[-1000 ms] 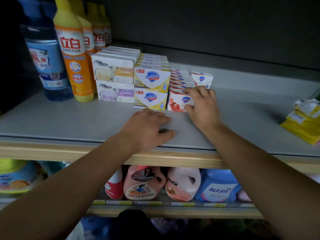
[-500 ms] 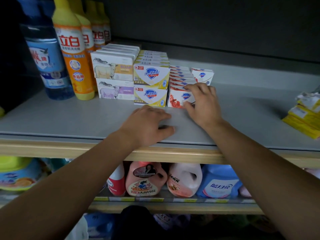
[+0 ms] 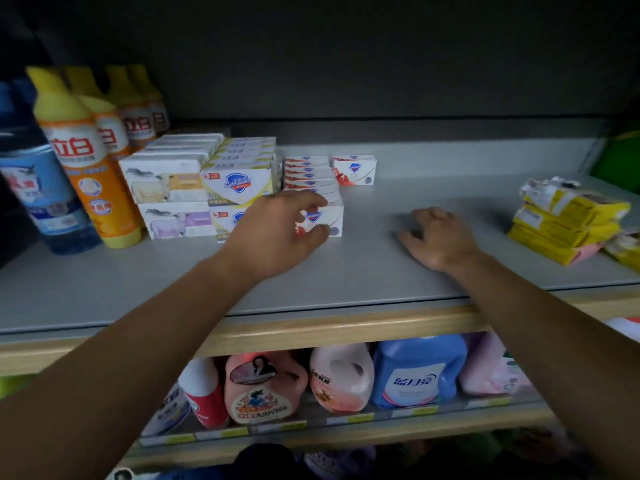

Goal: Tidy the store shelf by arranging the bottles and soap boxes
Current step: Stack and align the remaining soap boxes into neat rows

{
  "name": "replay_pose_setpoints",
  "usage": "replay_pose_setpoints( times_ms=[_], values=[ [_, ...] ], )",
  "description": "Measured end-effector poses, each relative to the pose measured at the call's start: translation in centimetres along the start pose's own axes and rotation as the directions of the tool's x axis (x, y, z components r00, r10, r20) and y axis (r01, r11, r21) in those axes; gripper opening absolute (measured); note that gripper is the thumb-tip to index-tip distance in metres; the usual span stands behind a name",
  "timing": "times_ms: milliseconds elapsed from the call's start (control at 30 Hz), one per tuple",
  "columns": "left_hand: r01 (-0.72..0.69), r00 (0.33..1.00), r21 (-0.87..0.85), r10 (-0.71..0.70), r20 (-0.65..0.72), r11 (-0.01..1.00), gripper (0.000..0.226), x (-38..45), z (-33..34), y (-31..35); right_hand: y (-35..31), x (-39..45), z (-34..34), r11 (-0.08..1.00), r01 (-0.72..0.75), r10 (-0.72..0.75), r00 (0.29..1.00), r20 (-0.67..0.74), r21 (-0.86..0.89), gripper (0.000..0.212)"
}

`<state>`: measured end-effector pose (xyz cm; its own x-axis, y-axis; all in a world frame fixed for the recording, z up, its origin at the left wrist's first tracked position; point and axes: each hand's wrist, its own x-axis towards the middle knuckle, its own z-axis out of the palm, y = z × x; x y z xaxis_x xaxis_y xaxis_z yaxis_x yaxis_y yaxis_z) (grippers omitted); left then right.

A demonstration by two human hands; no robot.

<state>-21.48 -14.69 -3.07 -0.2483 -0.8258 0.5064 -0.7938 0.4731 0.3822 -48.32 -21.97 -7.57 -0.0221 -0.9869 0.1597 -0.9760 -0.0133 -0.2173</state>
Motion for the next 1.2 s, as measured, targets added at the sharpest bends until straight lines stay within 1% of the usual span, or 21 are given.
replay_pose_setpoints(
  times_ms=[67,200,400,467,533,633,700,800,900,1000,1100,1200],
  values=[
    [0.013,1.0,-0.003,-0.013,-0.015,1.0,0.036,2.5,0.8,1.3,0.5,-0.1,0.6,0.999,-0.027,0.028,0.999,0.046,-0.032,0.059],
    [0.035,0.999,0.034,-0.035,0.019,0.999,0.035,7.9,3.5,2.7,0.7,0.1,1.1,1.0,-0.01,0.011,0.999,0.032,-0.025,0.058],
    [0.029,0.992,0.225,-0.055,0.11,0.974,0.041,16.8,8.8,1.6,0.8,0.0,1.1,1.0,0.003,-0.003,0.999,0.034,0.01,0.058],
    [0.031,0.987,0.274,-0.073,0.145,0.961,0.046,19.3,10.5,0.8,0.9,0.0,1.0,1.0,0.011,-0.012,0.999,0.031,0.013,0.058],
    [0.041,0.978,0.318,-0.104,0.183,0.947,0.056,21.5,12.1,0.0,1.0,0.0,1.0,1.0,0.015,-0.016,0.999,0.031,0.013,0.058],
    [0.085,0.949,0.374,-0.189,0.252,0.924,0.069,23.8,14.2,-1.3,0.9,0.1,1.1,0.999,0.018,-0.019,0.999,0.034,0.034,0.059],
    [0.12,0.925,0.411,-0.252,0.284,0.904,0.071,25.2,15.1,-2.2,0.9,0.2,1.2,0.999,0.014,-0.016,0.999,0.028,0.051,0.059],
    [0.155,0.901,0.465,-0.318,0.294,0.871,0.077,26.5,15.7,-3.1,0.9,0.3,1.4,0.997,0.021,-0.022,1.0,0.014,0.068,0.058],
    [0.117,0.905,0.594,-0.332,0.267,0.796,0.085,27.1,16.0,-3.2,0.9,0.4,1.5,0.997,0.02,-0.021,1.0,0.017,0.08,0.059],
    [0.151,0.917,0.626,-0.345,0.201,0.765,0.081,27.0,15.9,-2.7,0.9,0.4,1.5,0.996,0.022,-0.024,0.999,0.023,0.081,0.059],
    [0.093,0.941,0.66,-0.283,0.187,0.745,0.063,26.1,16.0,-2.3,1.0,0.4,1.5,0.997,0.026,-0.028,0.999,0.022,0.076,0.059],
    [0.047,0.954,0.577,-0.207,0.215,0.815,0.048,25.1,15.2,-1.0,1.0,0.4,1.4,0.997,0.017,-0.018,1.0,0.016,0.074,0.058]
  ],
)
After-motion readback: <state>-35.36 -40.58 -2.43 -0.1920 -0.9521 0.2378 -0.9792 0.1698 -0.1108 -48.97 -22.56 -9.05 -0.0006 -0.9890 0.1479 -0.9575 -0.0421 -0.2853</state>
